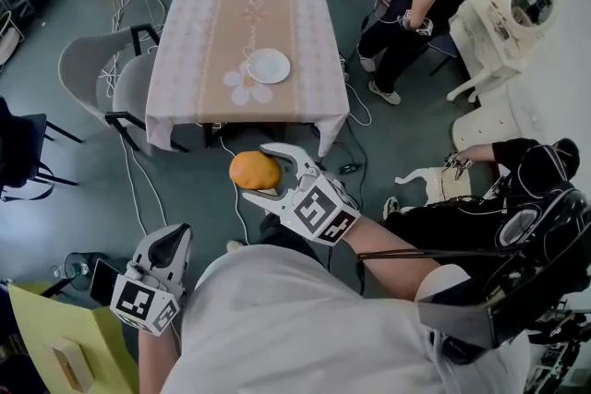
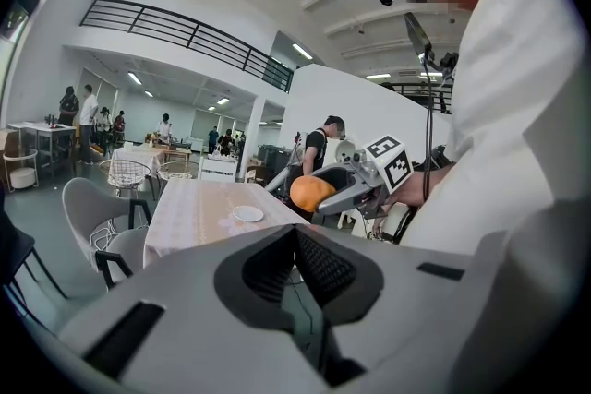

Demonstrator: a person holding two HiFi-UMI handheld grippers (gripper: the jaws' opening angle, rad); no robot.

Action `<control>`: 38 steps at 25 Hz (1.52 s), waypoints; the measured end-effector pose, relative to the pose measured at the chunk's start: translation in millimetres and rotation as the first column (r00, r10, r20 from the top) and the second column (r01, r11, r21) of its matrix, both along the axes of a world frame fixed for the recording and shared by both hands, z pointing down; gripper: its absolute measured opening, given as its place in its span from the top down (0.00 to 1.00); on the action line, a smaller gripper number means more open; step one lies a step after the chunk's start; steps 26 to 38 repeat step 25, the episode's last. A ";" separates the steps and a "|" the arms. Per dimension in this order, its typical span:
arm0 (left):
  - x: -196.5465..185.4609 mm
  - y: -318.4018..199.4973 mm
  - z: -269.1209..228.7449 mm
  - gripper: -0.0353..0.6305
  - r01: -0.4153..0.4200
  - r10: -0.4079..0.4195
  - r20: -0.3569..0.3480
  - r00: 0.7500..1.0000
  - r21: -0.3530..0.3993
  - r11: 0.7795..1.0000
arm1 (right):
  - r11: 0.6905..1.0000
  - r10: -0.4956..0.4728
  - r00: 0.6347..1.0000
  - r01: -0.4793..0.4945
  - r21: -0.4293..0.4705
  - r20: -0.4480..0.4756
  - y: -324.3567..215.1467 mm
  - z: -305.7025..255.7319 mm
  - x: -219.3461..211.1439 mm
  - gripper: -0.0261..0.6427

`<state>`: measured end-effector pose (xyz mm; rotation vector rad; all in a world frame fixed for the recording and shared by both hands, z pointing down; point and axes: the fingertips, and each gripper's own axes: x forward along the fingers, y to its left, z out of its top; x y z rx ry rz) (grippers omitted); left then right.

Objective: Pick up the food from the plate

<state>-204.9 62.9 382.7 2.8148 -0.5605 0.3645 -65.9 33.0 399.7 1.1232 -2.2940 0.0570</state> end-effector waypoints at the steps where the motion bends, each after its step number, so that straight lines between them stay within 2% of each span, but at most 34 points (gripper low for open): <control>1: 0.5 -0.3 -0.1 0.93 0.000 0.000 0.000 1.000 -0.002 1.000 | 1.000 0.001 1.000 -0.001 -0.002 -0.002 -0.2 0.1 0.6 0.44; 19: 22.1 -13.1 4.2 0.93 -0.009 0.009 0.028 1.000 -0.024 1.000 | 1.000 0.016 1.000 -0.016 -0.013 0.017 -16.7 10.5 20.7 0.44; 25: 41.2 -33.2 7.1 0.93 -0.018 0.020 0.035 0.999 -0.030 0.999 | 0.999 0.037 0.999 -0.037 -0.031 0.018 -35.7 21.3 44.0 0.44; 38: 41.2 -33.2 7.1 0.93 -0.018 0.020 0.035 0.999 -0.030 0.999 | 0.999 0.037 0.999 -0.037 -0.031 0.018 -35.7 21.3 44.0 0.44</control>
